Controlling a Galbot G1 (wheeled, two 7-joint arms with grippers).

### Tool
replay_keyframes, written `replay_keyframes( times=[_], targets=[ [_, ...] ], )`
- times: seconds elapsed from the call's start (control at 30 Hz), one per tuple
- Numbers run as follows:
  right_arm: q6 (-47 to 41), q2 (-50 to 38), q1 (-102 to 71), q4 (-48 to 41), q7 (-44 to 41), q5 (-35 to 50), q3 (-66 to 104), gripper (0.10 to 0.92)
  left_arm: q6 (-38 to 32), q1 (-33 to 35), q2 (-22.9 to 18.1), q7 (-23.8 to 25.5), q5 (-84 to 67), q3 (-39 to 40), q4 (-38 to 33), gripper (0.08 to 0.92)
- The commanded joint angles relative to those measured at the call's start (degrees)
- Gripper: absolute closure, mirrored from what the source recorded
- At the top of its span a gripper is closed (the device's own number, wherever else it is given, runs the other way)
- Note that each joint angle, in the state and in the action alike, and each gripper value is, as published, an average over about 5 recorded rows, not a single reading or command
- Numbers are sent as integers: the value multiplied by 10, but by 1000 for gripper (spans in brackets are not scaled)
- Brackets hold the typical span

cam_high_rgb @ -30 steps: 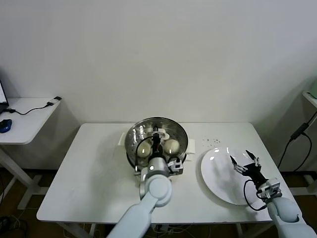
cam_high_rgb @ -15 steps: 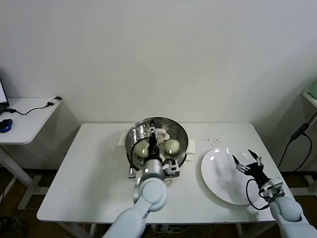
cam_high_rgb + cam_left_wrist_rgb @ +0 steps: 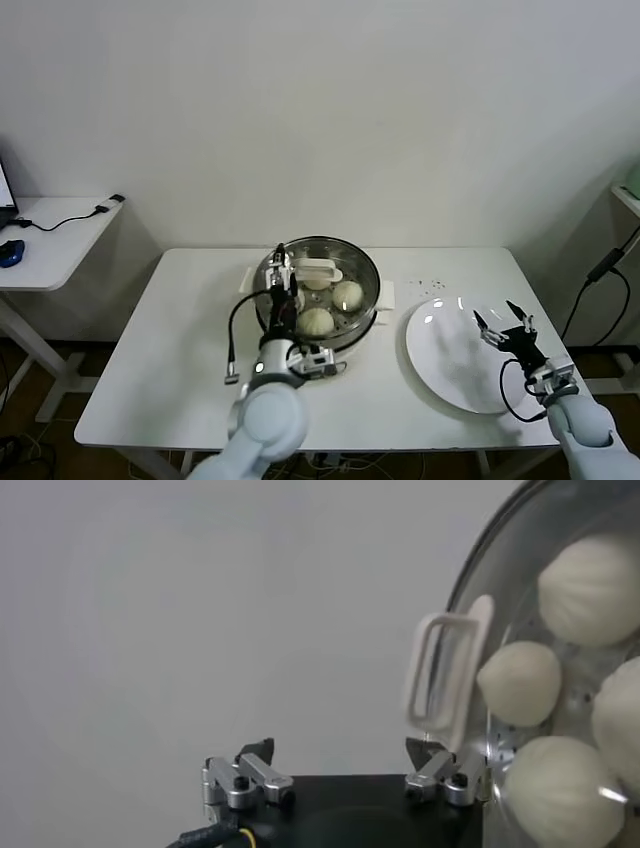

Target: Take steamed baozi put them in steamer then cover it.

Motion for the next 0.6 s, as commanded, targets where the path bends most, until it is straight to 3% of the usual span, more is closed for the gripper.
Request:
replay_keyframes(
  times=[0.03,0.17,0.37,0.6],
  targets=[
    [-34,3,-20,48,9,6,16,203,-103,125,69,-148,-279,-131,-137,177],
    [-34,11,-35,73,14,12,25,203,-224,195,69,-190,-436,-244,-138,177],
    [-34,29,-59,110,23,12,33,203,-380,284,19,-157,-682,-401,-116,177],
    [-40,41,-80,139,26,5,36,203,-482,332,-43,-111,-869,-498,-52,177]
  ],
)
